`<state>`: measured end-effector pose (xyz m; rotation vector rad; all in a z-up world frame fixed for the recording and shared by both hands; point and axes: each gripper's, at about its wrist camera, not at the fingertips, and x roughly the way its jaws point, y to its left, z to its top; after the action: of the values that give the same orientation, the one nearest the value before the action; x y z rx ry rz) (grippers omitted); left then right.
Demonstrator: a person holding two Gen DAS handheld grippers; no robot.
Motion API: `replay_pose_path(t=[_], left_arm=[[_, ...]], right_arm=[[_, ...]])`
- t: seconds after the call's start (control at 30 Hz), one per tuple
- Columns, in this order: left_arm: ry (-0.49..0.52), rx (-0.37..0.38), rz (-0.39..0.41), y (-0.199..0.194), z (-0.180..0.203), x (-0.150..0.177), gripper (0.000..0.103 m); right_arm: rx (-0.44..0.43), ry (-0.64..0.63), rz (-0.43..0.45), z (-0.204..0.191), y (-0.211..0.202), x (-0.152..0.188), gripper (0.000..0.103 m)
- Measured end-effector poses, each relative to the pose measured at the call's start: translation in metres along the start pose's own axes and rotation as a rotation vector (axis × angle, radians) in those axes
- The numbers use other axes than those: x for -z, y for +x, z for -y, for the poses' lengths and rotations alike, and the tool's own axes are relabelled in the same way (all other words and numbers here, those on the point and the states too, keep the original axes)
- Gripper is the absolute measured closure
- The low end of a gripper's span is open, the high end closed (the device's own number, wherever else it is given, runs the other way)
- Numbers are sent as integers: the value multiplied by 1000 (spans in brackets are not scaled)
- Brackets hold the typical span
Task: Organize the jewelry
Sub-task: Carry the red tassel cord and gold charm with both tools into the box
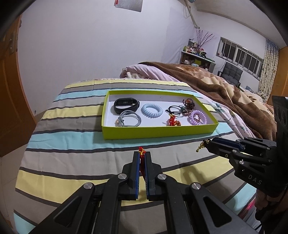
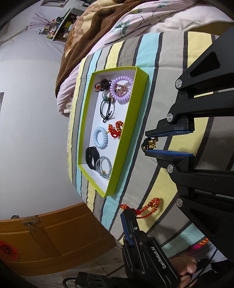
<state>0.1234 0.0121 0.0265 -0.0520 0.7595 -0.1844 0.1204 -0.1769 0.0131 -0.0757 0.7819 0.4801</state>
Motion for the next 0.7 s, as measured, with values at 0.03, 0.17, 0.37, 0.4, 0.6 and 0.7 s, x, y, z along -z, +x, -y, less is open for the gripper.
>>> replay_pose_path(t=[0.03, 0.17, 0.37, 0.4, 0.6, 0.7], left_arm=[[1, 3, 2, -1, 0, 0, 99], [10, 18, 11, -5, 1, -6, 99], [38, 19, 35, -9, 1, -20, 99], [42, 18, 38, -9, 1, -23, 99], [60, 6, 56, 0, -5, -46, 99], [62, 1, 57, 9, -8, -57, 99]], right_arm=[[1, 1, 5, 1, -2, 0, 89], [5, 7, 21, 4, -8, -3, 89], [12, 14, 42, 10, -14, -10, 89], [14, 14, 45, 11, -14, -11, 89], [21, 14, 55, 20, -11, -22, 89], [26, 19, 57, 26, -6, -29, 89]])
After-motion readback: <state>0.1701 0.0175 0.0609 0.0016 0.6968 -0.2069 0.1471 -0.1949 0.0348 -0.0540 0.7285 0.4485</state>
